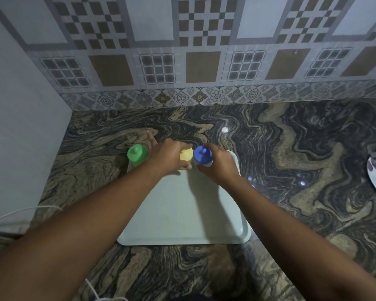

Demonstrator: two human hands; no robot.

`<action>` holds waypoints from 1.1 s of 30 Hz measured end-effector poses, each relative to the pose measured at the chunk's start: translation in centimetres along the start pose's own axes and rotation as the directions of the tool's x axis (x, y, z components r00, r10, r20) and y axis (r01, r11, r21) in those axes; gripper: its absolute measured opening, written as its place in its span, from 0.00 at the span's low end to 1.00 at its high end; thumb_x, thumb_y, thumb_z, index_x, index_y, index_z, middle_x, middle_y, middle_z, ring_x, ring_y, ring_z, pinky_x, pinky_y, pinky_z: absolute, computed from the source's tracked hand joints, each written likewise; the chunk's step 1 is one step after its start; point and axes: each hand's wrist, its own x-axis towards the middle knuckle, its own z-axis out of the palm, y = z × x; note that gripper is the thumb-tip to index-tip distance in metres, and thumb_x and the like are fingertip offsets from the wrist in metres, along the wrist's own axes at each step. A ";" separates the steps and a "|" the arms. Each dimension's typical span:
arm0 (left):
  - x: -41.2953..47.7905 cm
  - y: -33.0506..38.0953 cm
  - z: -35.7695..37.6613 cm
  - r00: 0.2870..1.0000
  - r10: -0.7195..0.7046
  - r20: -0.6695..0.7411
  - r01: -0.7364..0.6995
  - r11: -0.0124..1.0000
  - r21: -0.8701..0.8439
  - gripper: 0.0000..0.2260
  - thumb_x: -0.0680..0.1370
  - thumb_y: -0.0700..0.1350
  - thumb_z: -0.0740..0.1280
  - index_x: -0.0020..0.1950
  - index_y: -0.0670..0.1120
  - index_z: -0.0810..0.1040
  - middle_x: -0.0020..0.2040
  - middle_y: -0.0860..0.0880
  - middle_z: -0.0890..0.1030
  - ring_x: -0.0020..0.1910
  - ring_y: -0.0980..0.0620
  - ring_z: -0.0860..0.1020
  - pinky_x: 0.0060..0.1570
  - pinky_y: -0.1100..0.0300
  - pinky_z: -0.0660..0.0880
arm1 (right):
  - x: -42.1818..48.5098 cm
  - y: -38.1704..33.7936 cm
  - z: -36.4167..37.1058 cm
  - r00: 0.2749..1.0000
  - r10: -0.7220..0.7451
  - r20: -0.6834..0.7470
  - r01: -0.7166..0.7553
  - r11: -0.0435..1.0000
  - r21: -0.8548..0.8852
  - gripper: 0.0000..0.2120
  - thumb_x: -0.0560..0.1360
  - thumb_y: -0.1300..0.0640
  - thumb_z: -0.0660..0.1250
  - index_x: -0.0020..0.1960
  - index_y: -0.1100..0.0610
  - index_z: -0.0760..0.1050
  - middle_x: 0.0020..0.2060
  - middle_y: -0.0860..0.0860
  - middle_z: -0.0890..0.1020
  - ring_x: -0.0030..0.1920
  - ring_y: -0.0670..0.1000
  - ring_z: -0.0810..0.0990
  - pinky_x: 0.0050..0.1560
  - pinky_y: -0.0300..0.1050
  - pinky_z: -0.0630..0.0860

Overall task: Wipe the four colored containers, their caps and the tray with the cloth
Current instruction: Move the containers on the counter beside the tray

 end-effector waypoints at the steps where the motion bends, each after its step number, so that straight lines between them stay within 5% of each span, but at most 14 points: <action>1: 0.0 0.0 0.0 1.000 -0.002 0.001 0.002 1.000 -0.005 0.33 0.65 0.66 0.74 0.70 0.64 0.72 0.60 0.53 0.83 0.69 0.49 0.74 0.67 0.26 0.30 | 0.0 0.0 0.0 1.000 -0.001 -0.001 0.001 1.000 0.001 0.34 0.68 0.54 0.80 0.71 0.56 0.74 0.65 0.56 0.81 0.61 0.60 0.80 0.55 0.48 0.74; 8: -0.2 0.6 -0.9 1.000 0.019 0.023 -0.022 0.991 0.129 0.37 0.68 0.70 0.70 0.75 0.64 0.64 0.64 0.51 0.81 0.70 0.46 0.72 0.67 0.24 0.32 | -0.2 -0.1 0.3 1.000 0.011 0.010 -0.010 1.000 -0.022 0.38 0.72 0.53 0.78 0.77 0.57 0.66 0.68 0.57 0.77 0.64 0.61 0.77 0.55 0.51 0.74; 11: -0.3 0.2 -0.8 0.999 0.042 0.018 -0.045 0.982 0.181 0.41 0.67 0.72 0.68 0.77 0.64 0.58 0.76 0.44 0.68 0.74 0.42 0.68 0.65 0.22 0.33 | -0.2 -0.1 0.4 1.000 0.011 0.018 -0.011 0.999 -0.032 0.41 0.72 0.52 0.78 0.79 0.57 0.63 0.70 0.57 0.76 0.66 0.61 0.76 0.56 0.52 0.75; 15: -1.0 -0.2 -0.8 0.995 0.102 -0.006 -0.100 0.984 0.147 0.43 0.66 0.74 0.67 0.77 0.63 0.58 0.81 0.47 0.58 0.78 0.44 0.59 0.65 0.21 0.36 | -0.2 0.2 0.1 0.999 0.011 0.044 -0.009 0.999 -0.044 0.47 0.69 0.52 0.81 0.80 0.56 0.60 0.72 0.56 0.74 0.68 0.61 0.75 0.59 0.53 0.75; 17: -1.9 -0.4 -1.5 0.985 0.124 -0.120 -0.119 0.992 0.041 0.40 0.68 0.73 0.67 0.77 0.61 0.63 0.80 0.49 0.61 0.78 0.47 0.60 0.69 0.26 0.40 | -0.3 0.6 -0.5 0.997 0.018 0.069 -0.016 0.999 -0.029 0.52 0.65 0.54 0.83 0.81 0.54 0.58 0.74 0.56 0.72 0.70 0.61 0.74 0.62 0.55 0.76; 19: -3.4 -1.3 -2.3 0.929 0.088 -0.359 -0.175 0.960 -0.218 0.31 0.72 0.66 0.68 0.72 0.54 0.73 0.74 0.48 0.72 0.73 0.48 0.70 0.73 0.38 0.56 | -0.9 1.5 -1.5 0.995 0.074 0.062 -0.074 0.997 -0.006 0.52 0.65 0.55 0.84 0.81 0.54 0.60 0.74 0.57 0.71 0.70 0.61 0.73 0.65 0.55 0.75; 21: -5.6 -3.0 -2.8 0.819 -0.037 -0.572 -0.269 0.856 -0.441 0.20 0.76 0.55 0.70 0.65 0.47 0.80 0.65 0.49 0.80 0.64 0.52 0.77 0.67 0.53 0.71 | -2.1 3.4 -2.3 0.991 0.128 -0.031 -0.128 0.992 0.003 0.42 0.68 0.55 0.82 0.78 0.55 0.67 0.70 0.58 0.74 0.68 0.61 0.76 0.65 0.55 0.75; 23: -8.2 -5.1 -2.2 0.743 -0.185 -0.644 -0.214 0.845 -0.490 0.14 0.78 0.46 0.70 0.62 0.45 0.81 0.59 0.50 0.82 0.59 0.54 0.79 0.62 0.61 0.74 | -4.0 5.6 -2.5 0.980 0.172 -0.102 -0.174 0.985 -0.015 0.31 0.73 0.55 0.78 0.74 0.56 0.72 0.66 0.60 0.77 0.65 0.63 0.77 0.65 0.54 0.75; 26: -11.4 -8.0 0.9 0.801 -0.419 -0.428 0.108 0.804 -0.585 0.20 0.78 0.47 0.69 0.69 0.45 0.76 0.65 0.43 0.79 0.64 0.44 0.77 0.64 0.54 0.72 | -7.0 7.7 -1.7 0.965 0.253 -0.071 -0.257 0.965 -0.052 0.29 0.76 0.58 0.73 0.76 0.55 0.72 0.66 0.61 0.77 0.66 0.64 0.76 0.64 0.55 0.75; 29: -13.3 -9.5 4.0 0.843 -0.532 -0.082 0.439 0.769 -0.464 0.26 0.77 0.52 0.68 0.74 0.47 0.69 0.67 0.40 0.77 0.65 0.38 0.76 0.64 0.48 0.72 | -9.0 8.3 -0.1 0.957 0.289 -0.024 -0.290 0.954 -0.077 0.28 0.77 0.62 0.70 0.76 0.57 0.70 0.67 0.64 0.75 0.67 0.66 0.75 0.65 0.57 0.74; 33: -13.4 -9.0 5.1 0.822 -0.564 0.079 0.534 0.713 -0.454 0.19 0.79 0.44 0.67 0.68 0.36 0.74 0.63 0.37 0.79 0.61 0.36 0.78 0.60 0.49 0.73 | -9.5 8.0 0.9 0.933 0.355 -0.056 -0.358 0.932 -0.054 0.24 0.78 0.68 0.64 0.74 0.60 0.73 0.65 0.67 0.75 0.63 0.69 0.76 0.63 0.57 0.74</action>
